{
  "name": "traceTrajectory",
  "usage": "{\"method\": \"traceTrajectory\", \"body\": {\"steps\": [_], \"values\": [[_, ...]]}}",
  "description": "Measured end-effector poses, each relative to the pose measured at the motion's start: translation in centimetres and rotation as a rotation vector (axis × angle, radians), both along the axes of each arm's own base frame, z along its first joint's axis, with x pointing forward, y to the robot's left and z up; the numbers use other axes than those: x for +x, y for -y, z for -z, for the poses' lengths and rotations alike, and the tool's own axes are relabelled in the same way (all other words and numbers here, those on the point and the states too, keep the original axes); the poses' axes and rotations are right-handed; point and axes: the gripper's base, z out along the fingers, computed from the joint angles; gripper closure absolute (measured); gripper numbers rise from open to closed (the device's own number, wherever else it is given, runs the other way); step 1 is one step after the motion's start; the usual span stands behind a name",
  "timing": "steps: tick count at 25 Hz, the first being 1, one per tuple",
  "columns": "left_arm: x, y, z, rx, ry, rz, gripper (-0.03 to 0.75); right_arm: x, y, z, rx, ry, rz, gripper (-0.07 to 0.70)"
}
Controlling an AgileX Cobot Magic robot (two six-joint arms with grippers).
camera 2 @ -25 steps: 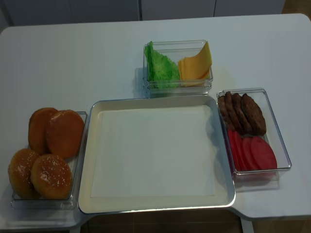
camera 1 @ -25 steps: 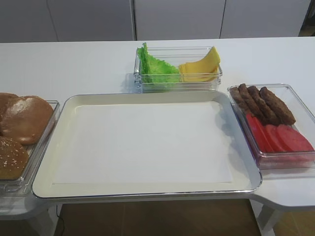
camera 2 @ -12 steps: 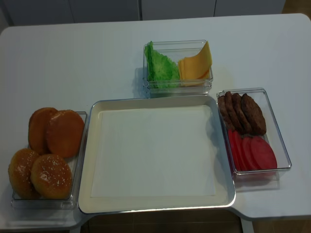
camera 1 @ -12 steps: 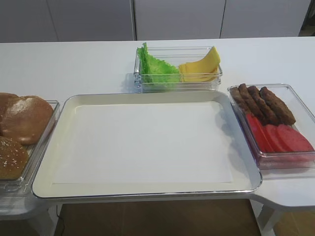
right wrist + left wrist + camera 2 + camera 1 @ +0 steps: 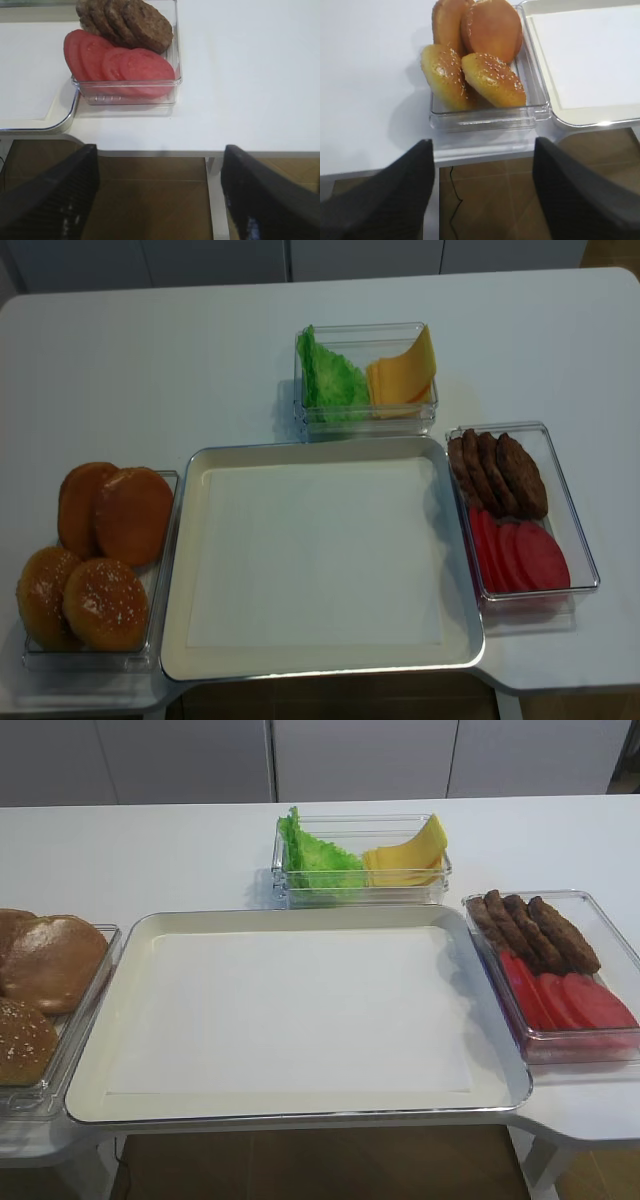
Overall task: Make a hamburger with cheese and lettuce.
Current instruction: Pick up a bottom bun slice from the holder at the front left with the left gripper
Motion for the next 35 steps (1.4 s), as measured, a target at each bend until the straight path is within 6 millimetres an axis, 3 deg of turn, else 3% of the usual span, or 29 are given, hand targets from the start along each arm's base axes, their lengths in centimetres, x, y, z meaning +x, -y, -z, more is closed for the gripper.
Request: {"method": "traceTrajectory", "body": {"steps": [5,9,14,24,29,35], "values": [[-0.2,0.1,-1.7,-0.045,0.019,-0.017,0.256,0.0,0.0,0.0,0.0,0.0,0.0,0.041],[2.0,0.2,-3.1,-0.064,-0.082,-0.036,0.276,0.0,0.0,0.0,0.0,0.0,0.0,0.041],[6.9,0.4,-4.9,-0.067,-0.217,-0.049,0.288,0.0,0.0,0.0,0.0,0.0,0.0,0.051],[19.8,-0.1,-7.7,-0.022,-0.387,-0.069,0.289,0.0,0.0,0.0,-0.002,0.0,-0.001,0.06],[24.4,-1.9,-6.9,-0.143,-0.459,-0.083,0.295,0.0,0.0,0.0,-0.002,0.0,-0.001,0.061],[27.9,-4.2,-4.6,-0.156,-0.541,-0.101,0.301,0.0,0.0,0.0,0.0,0.0,0.0,0.061]]}}
